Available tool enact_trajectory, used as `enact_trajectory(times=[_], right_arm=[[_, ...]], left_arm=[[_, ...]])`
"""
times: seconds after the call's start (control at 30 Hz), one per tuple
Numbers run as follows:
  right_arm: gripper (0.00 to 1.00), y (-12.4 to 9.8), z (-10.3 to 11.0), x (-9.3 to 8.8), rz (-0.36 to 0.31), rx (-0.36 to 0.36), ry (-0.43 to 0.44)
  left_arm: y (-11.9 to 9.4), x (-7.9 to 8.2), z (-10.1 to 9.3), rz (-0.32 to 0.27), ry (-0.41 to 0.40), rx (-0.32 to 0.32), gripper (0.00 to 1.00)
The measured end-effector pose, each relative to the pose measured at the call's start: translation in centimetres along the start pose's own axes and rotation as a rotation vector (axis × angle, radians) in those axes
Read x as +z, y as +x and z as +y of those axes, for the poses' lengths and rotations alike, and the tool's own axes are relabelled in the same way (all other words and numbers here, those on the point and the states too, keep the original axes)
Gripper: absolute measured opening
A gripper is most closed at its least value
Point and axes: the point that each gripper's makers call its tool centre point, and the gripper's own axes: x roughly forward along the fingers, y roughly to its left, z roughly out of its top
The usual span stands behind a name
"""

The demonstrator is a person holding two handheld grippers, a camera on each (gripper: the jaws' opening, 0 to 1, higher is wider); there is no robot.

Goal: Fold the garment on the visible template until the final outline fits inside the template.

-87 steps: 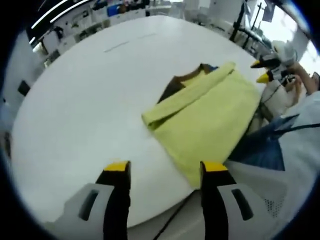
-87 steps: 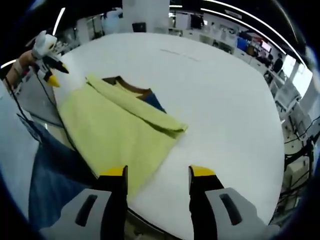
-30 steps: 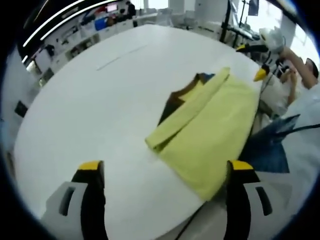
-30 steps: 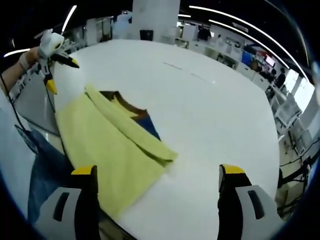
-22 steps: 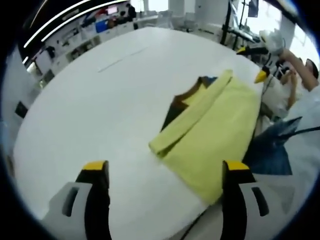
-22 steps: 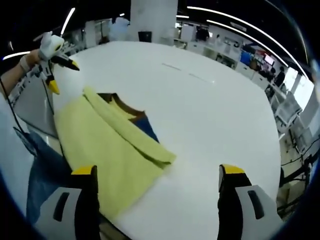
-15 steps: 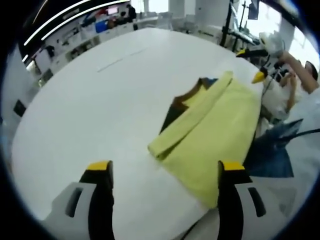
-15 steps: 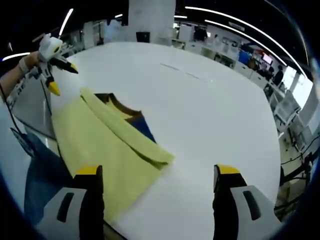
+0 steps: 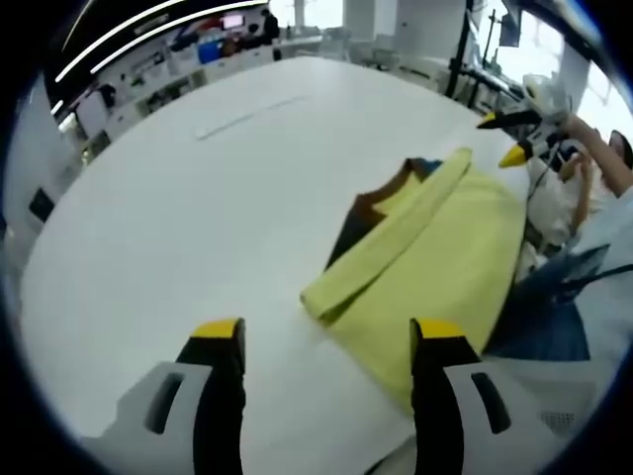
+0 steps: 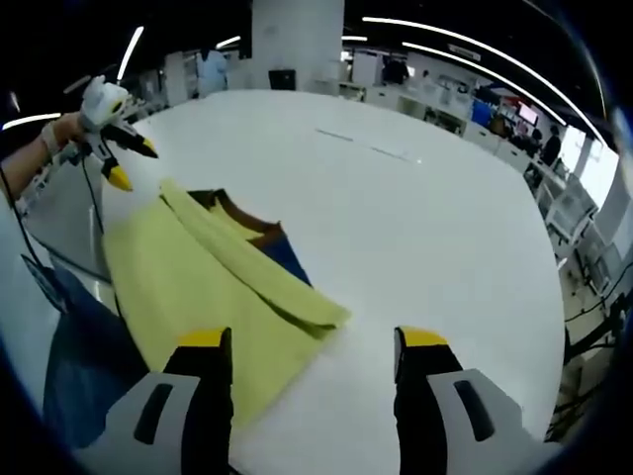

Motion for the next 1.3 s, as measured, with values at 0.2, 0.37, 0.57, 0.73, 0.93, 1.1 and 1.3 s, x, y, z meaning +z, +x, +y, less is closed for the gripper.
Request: enact_trajectory(times=[0.2,0.37,0.57,0.73,0.93,1.1,1.3], right_arm=[[0.52,0.4,-0.1,-0.2,0.000,0.004,0.007],[0.47,0.6,-0.2,-0.4,0.003,0.000,0.013],[0.34,0.8,-0.6,-0.4,0.001,-0.010,0.027],[0.33,1.0,-0.8,-0.5,0.002,-0.015,0.028],[0.31,1.2,-1.0,-0.8,0.014,-0.017,0.038],[0.27,1.3,-1.2,-0.8,0.012,-0.020,0.045],[0.23,1.6,-1.5,-0.8,0.012,-0.028,0.049]], left_arm=[[0.5,-0.5,0.2,0.017,-0.005,0.002,0.55],[0.8,-0.8,0.5,0.025,-0.018,0.017,0.50],[1.1,-0.7,0.6,0.019,-0.022,0.010,0.43],[1.4,-0.7,1.0,0.020,-0.008,0.026,0.35],[1.9,-0.4,1.1,-0.004,-0.013,0.028,0.26],[2.4,-0.8,1.1,0.017,-0.011,0.029,0.24],[2.7,-1.0,1.1,0.015,-0.020,0.029,0.20]])
